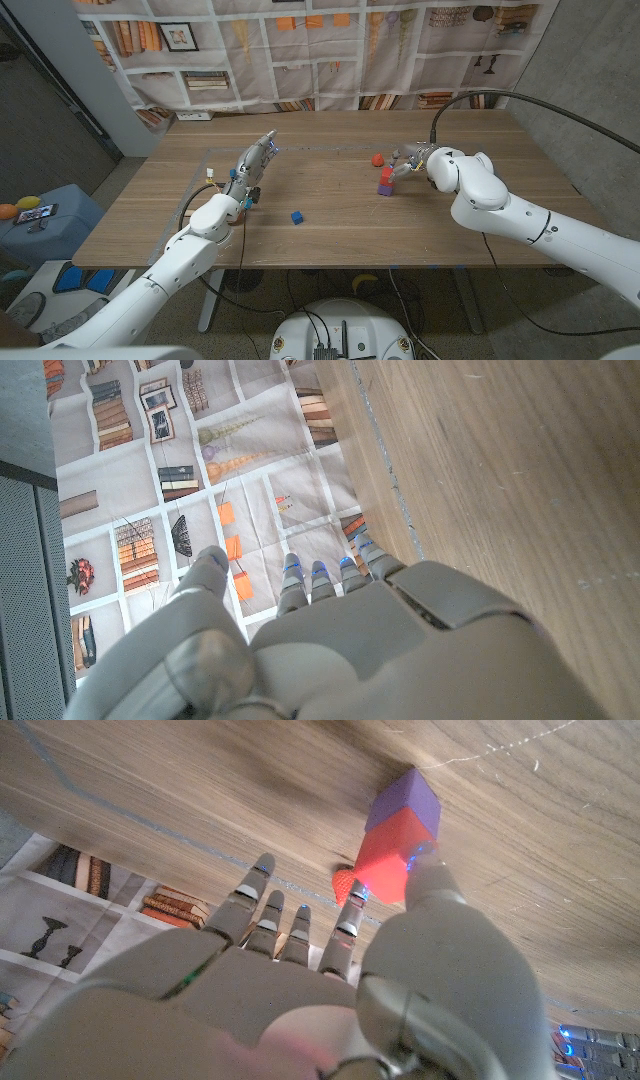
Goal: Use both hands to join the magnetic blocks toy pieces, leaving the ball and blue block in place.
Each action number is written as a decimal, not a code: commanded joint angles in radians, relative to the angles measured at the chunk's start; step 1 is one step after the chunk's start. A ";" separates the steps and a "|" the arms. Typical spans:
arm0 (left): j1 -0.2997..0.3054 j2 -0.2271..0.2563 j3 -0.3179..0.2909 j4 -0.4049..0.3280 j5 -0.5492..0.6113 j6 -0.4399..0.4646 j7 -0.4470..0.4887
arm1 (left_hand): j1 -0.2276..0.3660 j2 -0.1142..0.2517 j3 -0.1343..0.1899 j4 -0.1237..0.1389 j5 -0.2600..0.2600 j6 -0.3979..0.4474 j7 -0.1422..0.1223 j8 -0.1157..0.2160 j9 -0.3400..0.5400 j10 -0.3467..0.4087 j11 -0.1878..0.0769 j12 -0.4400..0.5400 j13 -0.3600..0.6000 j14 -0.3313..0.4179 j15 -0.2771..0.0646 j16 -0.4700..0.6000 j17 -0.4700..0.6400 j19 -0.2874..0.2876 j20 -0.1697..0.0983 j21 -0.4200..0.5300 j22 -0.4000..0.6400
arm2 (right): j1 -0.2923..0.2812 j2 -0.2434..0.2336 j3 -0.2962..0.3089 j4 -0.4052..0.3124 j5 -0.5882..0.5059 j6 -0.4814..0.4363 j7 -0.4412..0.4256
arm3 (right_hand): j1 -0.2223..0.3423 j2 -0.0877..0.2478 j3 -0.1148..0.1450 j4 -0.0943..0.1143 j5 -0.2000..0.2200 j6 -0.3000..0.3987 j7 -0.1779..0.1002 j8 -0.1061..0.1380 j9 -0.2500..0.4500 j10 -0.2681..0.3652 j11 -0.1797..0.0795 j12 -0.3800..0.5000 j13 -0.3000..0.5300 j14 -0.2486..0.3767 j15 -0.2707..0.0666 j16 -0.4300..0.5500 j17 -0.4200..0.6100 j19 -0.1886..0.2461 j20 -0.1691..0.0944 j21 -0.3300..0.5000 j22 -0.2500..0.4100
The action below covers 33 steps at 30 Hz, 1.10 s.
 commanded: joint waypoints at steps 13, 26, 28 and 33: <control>-0.002 -0.007 0.001 0.020 -0.010 -0.010 -0.009 | -0.011 0.008 0.016 0.003 0.007 0.006 0.008 0.004 0.000 0.009 0.005 -0.002 0.003 0.007 0.002 -0.002 0.002 0.011 -0.002 -0.001 0.001 | -0.005 0.011 0.024 0.002 0.001 0.034 0.056 | -0.064 -0.052 -0.033 0.013 0.024 -0.202 0.062 -0.085 -0.019 -0.138 0.044 -0.011 0.009 -0.065 0.060 -0.042 0.004 -0.062 0.027 -0.006 0.007; -0.011 -0.001 0.001 0.028 -0.006 -0.014 -0.021 | -0.014 0.008 0.025 0.000 0.007 0.003 0.009 0.002 0.000 0.010 0.009 -0.003 0.003 0.006 0.003 -0.004 0.001 0.011 -0.003 -0.002 0.001 | -0.033 -0.012 0.077 -0.007 0.089 0.086 0.036 | -0.181 -0.090 -0.073 0.039 0.064 -0.398 0.119 -0.172 -0.014 -0.275 0.102 -0.004 0.014 -0.156 0.113 -0.079 0.012 -0.186 0.076 -0.017 0.006; -0.012 0.000 0.001 0.025 0.000 -0.014 -0.016 | -0.014 0.008 0.026 0.000 0.007 0.003 0.009 0.002 0.000 0.010 0.010 -0.003 0.003 0.005 0.003 -0.004 0.001 0.011 -0.003 -0.002 0.001 | -0.054 -0.021 0.113 -0.007 0.147 0.111 0.009 | -0.199 -0.095 -0.079 0.044 0.073 -0.428 0.120 -0.185 -0.012 -0.284 0.107 -0.002 0.014 -0.167 0.120 -0.082 0.013 -0.204 0.080 -0.016 0.005; -0.012 0.006 0.001 0.021 0.016 -0.019 -0.011 | -0.015 0.007 0.029 -0.001 0.006 0.003 0.009 0.002 0.000 0.008 0.008 -0.004 0.003 0.003 0.003 -0.005 0.001 0.012 -0.003 -0.002 0.001 | -0.133 -0.049 0.227 0.001 0.314 0.198 -0.114 | -0.244 -0.101 -0.095 0.058 0.088 -0.458 0.136 -0.202 -0.009 -0.306 0.117 0.001 0.015 -0.199 0.134 -0.089 0.016 -0.260 0.088 -0.019 0.005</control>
